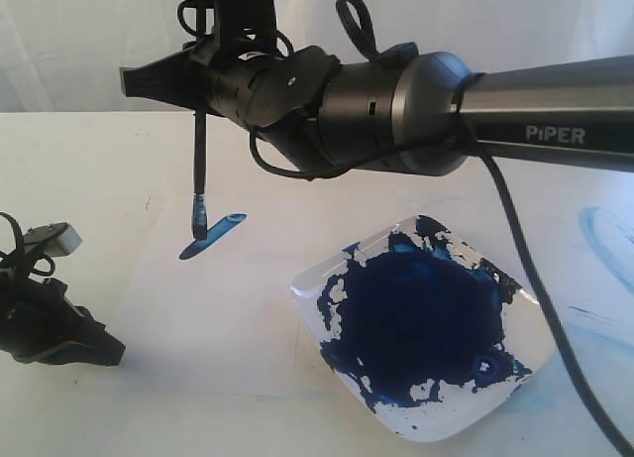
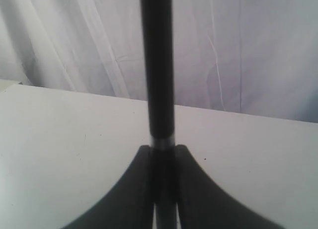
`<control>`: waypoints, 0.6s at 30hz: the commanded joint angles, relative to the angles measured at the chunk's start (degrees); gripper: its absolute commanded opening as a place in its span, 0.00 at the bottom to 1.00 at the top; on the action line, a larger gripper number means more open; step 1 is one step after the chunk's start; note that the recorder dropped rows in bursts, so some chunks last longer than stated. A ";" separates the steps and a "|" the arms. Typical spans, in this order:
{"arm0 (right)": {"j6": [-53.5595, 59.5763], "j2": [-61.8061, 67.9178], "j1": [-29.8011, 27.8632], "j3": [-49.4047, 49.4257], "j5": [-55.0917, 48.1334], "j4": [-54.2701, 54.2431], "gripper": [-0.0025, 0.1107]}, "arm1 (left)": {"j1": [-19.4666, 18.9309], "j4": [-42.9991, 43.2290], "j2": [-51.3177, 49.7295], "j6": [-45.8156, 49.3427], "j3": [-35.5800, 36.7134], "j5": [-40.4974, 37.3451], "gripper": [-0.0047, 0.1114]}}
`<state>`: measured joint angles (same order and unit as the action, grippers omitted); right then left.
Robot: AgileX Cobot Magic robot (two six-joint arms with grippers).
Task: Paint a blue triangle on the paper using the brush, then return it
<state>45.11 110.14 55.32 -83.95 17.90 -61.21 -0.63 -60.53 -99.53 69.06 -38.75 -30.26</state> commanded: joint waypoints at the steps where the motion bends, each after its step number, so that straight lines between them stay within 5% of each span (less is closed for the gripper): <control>1: -4.46 -0.10 -0.07 -0.01 4.27 0.22 0.02 | 0.37 -0.73 0.11 -0.02 -0.07 -1.20 0.04; 18: -15.81 3.74 0.13 -0.01 5.08 12.05 0.02 | 0.37 -0.73 0.11 -0.02 -0.07 -1.20 0.04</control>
<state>29.70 113.89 55.32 -83.95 22.64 -50.85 -0.63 -60.53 -99.53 69.06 -38.75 -30.26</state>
